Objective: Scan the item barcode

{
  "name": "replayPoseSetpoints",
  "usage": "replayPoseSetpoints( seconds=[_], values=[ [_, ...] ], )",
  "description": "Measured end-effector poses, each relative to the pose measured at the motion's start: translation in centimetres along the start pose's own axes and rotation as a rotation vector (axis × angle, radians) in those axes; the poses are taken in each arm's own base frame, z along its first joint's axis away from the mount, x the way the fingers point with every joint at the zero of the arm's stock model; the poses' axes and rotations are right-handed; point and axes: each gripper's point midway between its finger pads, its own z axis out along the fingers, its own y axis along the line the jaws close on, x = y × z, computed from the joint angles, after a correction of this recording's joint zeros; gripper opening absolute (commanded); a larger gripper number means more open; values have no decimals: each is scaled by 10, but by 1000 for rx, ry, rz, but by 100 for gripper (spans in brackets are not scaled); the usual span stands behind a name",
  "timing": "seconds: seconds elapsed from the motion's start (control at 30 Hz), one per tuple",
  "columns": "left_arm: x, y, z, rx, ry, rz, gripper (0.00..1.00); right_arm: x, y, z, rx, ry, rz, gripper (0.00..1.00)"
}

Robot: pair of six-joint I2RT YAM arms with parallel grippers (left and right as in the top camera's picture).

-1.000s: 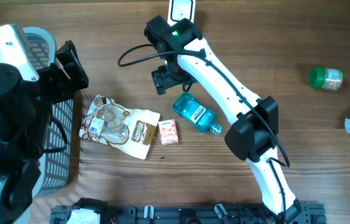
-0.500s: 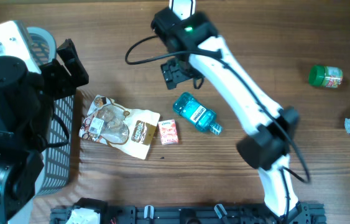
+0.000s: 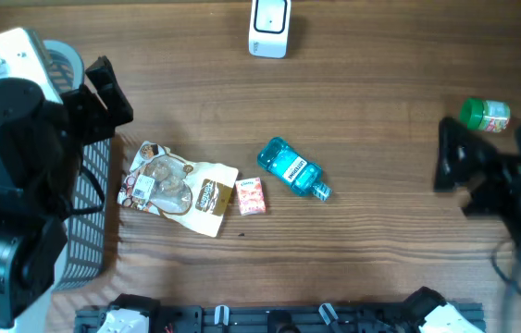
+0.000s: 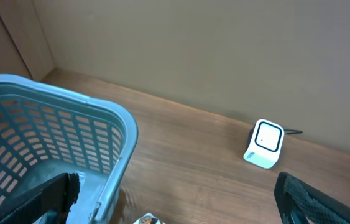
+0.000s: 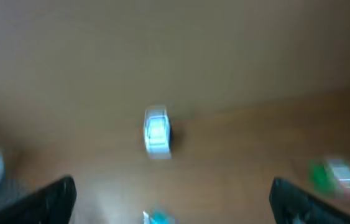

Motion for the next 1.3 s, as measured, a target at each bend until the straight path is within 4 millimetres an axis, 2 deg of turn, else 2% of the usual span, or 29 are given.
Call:
replayPoseSetpoints(
  seconds=[0.03,0.07,0.1,0.17,0.2,0.3,0.37,0.4,0.5,0.57,0.67,0.83,0.87,0.93,0.97,1.07,1.17,1.3],
  values=[
    [1,0,2,-4,6,1,100,0,9,23,3,-55,3,100],
    [2,-1,5,-6,12,3,100,13,16,51,24,-64,-18,100],
    [3,-2,8,-9,19,2,100,37,20,84,59,-33,-53,100],
    [5,-3,13,-16,31,-1,100,105,14,140,147,112,-139,100],
    [6,-3,16,-19,38,-2,100,156,2,169,208,244,-198,100],
    [8,-4,18,-22,45,-6,100,235,-14,203,234,495,-238,100],
    [8,-3,18,-22,47,-5,100,265,-12,214,197,605,-247,100],
    [9,-3,18,-22,47,-5,100,292,-7,219,148,702,-274,100],
    [8,-3,18,-22,47,-9,100,330,-7,210,86,875,-338,100],
    [9,-3,18,-23,47,-9,100,345,-5,200,32,956,-372,100],
    [9,-3,18,-23,48,-12,100,357,-2,184,-45,1045,-410,100],
    [9,-3,18,-24,50,-11,100,363,4,177,-131,1081,-455,100],
    [9,-3,18,-24,51,-11,100,364,4,177,-142,1081,-464,98],
    [10,-3,18,-25,54,-9,100,372,1,176,-154,1090,-477,81],
    [10,-3,18,-25,54,-9,100,377,-1,175,-154,1102,-485,76],
    [11,-3,18,-26,56,-9,100,401,-16,164,-139,1176,-497,76],
    [11,-3,18,-26,56,-8,100,402,-15,167,-142,1168,-496,79],
    [12,-2,18,-27,60,-7,100,408,-13,175,-151,1160,-505,72]
  ],
)
